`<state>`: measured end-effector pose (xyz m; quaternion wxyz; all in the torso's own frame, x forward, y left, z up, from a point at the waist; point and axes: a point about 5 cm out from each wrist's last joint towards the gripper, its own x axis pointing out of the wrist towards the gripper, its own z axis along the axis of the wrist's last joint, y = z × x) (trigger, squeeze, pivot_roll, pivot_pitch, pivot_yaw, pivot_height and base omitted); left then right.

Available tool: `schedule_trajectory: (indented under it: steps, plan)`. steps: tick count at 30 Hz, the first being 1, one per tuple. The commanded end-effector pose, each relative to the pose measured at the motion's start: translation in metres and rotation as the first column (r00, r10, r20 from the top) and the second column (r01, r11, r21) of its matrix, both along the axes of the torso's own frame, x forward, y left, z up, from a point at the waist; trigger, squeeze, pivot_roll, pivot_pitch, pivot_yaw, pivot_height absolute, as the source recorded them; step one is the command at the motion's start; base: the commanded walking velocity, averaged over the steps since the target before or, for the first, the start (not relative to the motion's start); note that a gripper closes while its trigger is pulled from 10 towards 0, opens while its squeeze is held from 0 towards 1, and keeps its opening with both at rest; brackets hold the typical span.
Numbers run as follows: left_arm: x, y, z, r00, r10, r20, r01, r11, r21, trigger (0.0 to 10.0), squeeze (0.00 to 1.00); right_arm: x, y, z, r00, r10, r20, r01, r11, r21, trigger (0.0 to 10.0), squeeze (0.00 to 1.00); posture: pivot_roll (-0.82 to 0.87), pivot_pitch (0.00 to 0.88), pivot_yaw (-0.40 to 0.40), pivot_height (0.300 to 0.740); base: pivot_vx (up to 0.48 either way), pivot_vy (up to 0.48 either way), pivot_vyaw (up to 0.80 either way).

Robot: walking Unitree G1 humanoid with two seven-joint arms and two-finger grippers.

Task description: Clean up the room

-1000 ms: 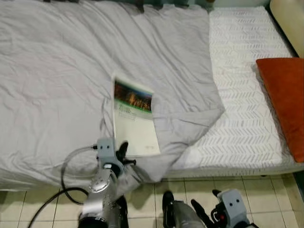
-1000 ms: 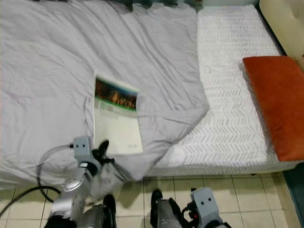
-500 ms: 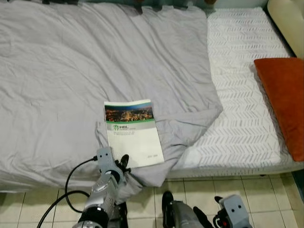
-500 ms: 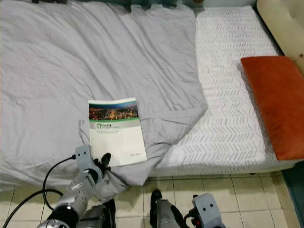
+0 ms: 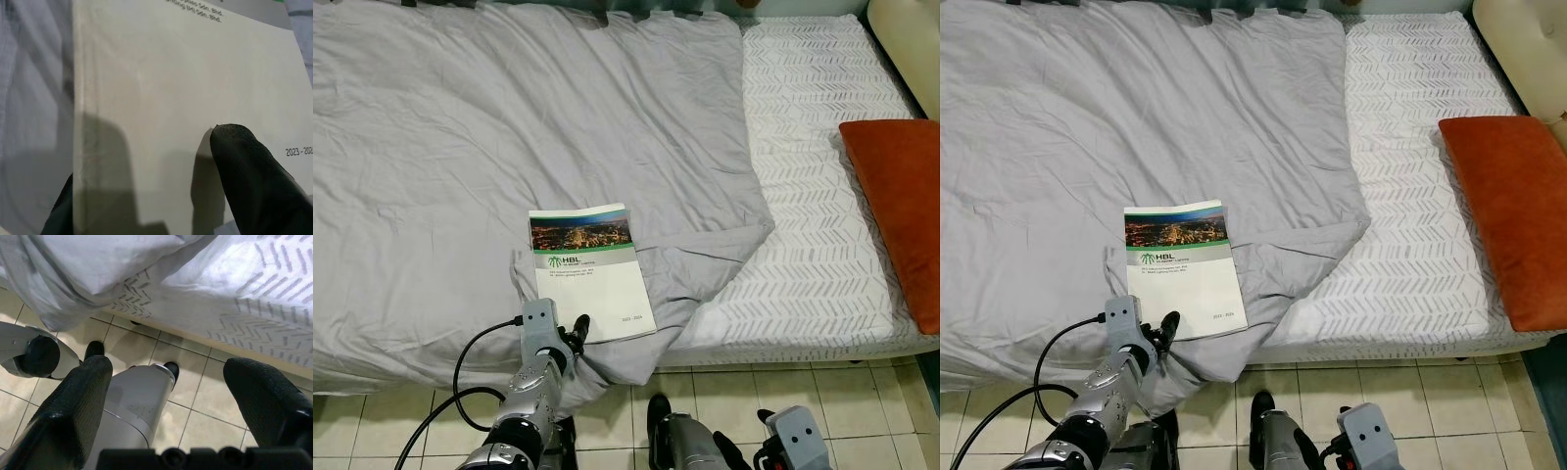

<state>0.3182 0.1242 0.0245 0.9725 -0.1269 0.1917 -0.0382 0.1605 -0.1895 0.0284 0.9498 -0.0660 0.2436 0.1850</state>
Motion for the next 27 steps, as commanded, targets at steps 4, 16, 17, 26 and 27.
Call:
schedule_trajectory:
  steps: [4,16,17,26,27]
  plan:
    - [-0.006,-0.008,-0.005,0.996,-0.088,0.019,0.083,0.978,0.190,10.0,0.00,-0.012,-0.003,-0.005,0.999,-0.001,-0.047,0.001,1.000,-0.014,10.0,0.00,-0.19,0.404,-0.073,0.740,0.000,0.000,0.00]
    - [-0.016,-0.017,-0.012,0.982,-0.187,0.028,0.159,0.901,0.404,10.0,0.00,-0.014,-0.003,-0.007,0.998,0.006,-0.058,-0.007,1.000,-0.019,10.0,0.00,-0.18,0.410,-0.072,0.740,0.000,0.000,0.00]
    - [-0.016,-0.016,-0.013,0.984,-0.177,0.024,0.153,0.904,0.398,10.0,0.00,-0.014,-0.003,-0.007,0.998,0.006,-0.059,-0.007,1.000,-0.020,10.0,0.00,-0.18,0.410,-0.072,0.740,0.000,0.000,0.00]
    - [-0.027,-0.015,-0.022,0.990,-0.144,-0.002,0.131,0.892,0.433,10.0,0.53,-0.016,-0.003,-0.008,0.997,0.013,-0.070,-0.015,1.000,-0.021,10.0,0.00,-0.18,0.414,-0.071,0.740,0.000,0.000,0.00]
    - [-0.027,-0.015,-0.022,0.990,-0.144,-0.002,0.131,0.892,0.433,10.0,0.53,-0.016,-0.003,-0.008,0.997,0.013,-0.070,-0.015,1.000,-0.021,10.0,0.00,-0.18,0.414,-0.071,0.740,0.000,0.000,0.00]
